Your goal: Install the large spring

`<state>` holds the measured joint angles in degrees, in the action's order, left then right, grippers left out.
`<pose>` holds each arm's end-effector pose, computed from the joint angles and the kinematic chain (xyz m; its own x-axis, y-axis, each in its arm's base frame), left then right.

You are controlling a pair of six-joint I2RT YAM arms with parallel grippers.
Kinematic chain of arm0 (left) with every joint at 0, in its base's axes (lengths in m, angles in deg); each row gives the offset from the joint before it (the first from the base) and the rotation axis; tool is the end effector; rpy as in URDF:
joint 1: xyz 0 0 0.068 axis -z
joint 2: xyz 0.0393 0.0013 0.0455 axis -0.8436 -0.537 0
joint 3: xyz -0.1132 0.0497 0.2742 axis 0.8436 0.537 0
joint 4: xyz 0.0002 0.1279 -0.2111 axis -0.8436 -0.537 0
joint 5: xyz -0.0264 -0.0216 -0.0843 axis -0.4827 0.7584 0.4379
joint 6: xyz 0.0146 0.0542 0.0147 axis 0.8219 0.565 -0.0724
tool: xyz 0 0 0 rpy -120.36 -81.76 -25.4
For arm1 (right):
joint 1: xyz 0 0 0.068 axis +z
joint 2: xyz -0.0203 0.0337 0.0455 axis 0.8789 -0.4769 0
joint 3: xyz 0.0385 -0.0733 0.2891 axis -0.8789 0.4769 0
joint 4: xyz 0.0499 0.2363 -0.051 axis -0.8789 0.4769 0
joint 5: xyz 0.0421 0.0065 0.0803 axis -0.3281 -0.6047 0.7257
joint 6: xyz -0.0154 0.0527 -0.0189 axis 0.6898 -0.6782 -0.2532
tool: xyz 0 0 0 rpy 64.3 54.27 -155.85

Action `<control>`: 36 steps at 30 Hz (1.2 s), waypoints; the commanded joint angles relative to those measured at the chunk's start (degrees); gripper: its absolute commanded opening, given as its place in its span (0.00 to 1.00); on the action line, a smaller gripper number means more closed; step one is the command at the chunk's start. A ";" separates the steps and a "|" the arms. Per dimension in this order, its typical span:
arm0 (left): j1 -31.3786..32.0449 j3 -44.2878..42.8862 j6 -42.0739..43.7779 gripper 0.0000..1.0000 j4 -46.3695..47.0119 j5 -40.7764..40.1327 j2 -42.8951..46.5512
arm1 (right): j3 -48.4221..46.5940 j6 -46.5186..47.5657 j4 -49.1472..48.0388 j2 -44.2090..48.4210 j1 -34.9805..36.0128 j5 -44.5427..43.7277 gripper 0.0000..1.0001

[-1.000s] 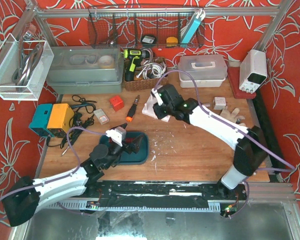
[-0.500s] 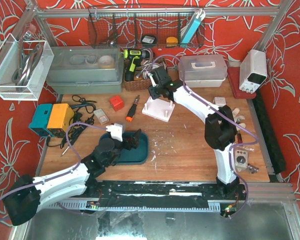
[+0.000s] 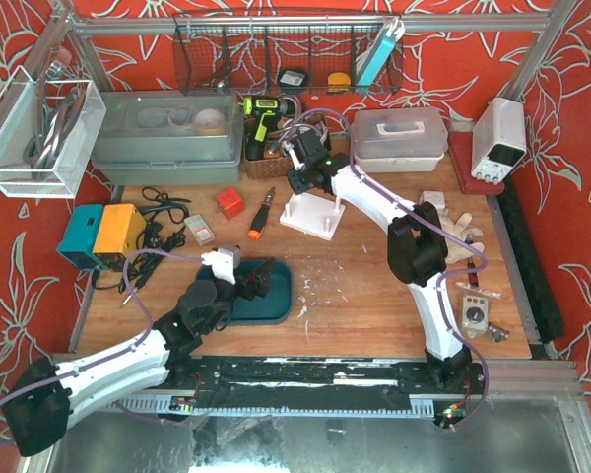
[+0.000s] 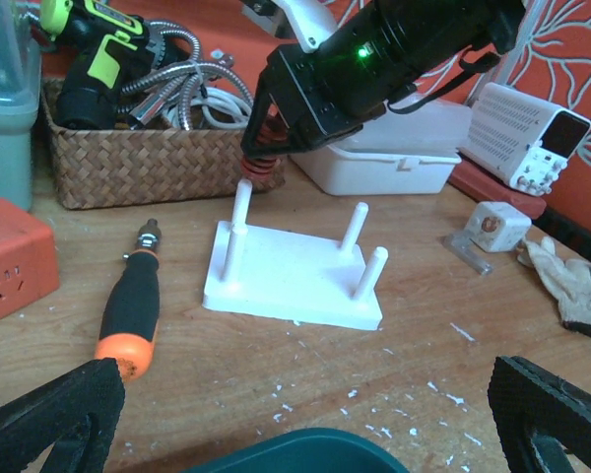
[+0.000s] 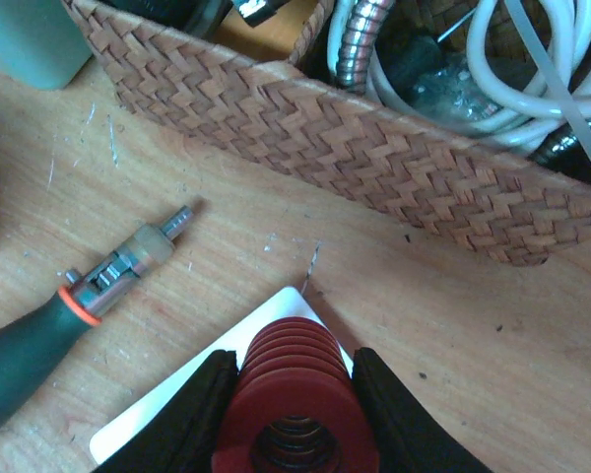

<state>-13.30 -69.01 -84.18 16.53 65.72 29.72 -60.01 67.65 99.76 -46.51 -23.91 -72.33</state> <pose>0.1051 -0.0828 0.2249 -0.1029 -0.1977 -0.9749 0.4027 0.8879 -0.2225 0.4134 0.3149 0.2719 -0.6009 -0.3159 -0.7342 -0.5024 0.8638 0.0394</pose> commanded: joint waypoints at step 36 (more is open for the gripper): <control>-0.19 2.04 2.72 0.99 2.24 1.63 3.48 | -7.81 -0.55 10.68 2.03 -1.66 3.03 0.66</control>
<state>-13.30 -67.81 -83.13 17.31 65.85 31.88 -68.33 67.59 107.27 -51.93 -25.26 -69.99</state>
